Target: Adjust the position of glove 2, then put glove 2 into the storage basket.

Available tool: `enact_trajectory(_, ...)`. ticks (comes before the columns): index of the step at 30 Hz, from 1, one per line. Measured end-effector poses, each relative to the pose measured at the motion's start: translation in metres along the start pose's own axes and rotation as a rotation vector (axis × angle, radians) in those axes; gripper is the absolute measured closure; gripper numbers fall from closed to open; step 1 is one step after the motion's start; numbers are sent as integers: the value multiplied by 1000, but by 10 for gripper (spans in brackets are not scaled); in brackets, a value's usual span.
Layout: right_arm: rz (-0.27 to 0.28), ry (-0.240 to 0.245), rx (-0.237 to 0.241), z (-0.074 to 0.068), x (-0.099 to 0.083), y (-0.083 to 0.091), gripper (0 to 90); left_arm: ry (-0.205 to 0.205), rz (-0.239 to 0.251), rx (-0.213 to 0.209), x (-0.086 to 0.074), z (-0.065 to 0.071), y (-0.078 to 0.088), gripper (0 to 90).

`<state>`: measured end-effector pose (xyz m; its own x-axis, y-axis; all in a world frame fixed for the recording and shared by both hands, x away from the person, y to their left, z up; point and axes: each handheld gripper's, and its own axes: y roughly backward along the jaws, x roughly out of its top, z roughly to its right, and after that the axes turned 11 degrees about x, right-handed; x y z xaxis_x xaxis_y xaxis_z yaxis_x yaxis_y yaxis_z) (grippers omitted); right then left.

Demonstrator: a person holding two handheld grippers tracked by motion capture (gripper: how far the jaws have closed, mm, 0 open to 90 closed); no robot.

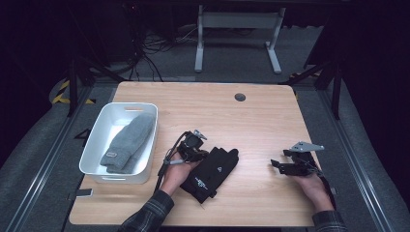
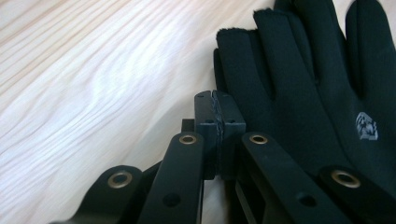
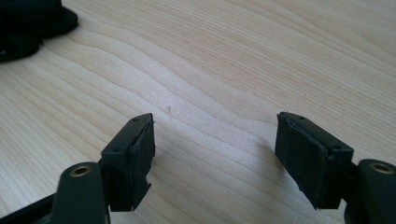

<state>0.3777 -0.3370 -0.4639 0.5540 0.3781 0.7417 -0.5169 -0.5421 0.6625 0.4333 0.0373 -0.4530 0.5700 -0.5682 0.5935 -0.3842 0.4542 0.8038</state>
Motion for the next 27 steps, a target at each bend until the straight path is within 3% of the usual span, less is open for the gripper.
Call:
enact_trajectory(4, 0, 2, -3, 0, 0, -2, 293, -32, -4, -51, 7, 13, -7, 899)
enact_trajectory(8, 3, 5, -1, -1, 0, -3, 289, -74, 3, -74, 11, 26, -8, 899)
enact_trajectory(13, 8, 5, -1, -1, -1, -4, 276, -70, 44, -83, 12, 23, 7, 886)
enact_trajectory(16, 11, 8, 0, -1, -1, -5, 263, -80, 70, -99, 10, 22, 20, 791)
enact_trajectory(19, 9, 6, -1, -1, -1, -5, 251, -91, 77, -132, 6, 22, 33, 632)
enact_trajectory(24, 6, 5, -2, -1, 0, -6, 226, -121, 90, -168, -5, 25, 43, 399)
enact_trajectory(27, 5, 5, -6, -1, 0, -6, 222, -153, 83, -168, -11, 30, 46, 300)
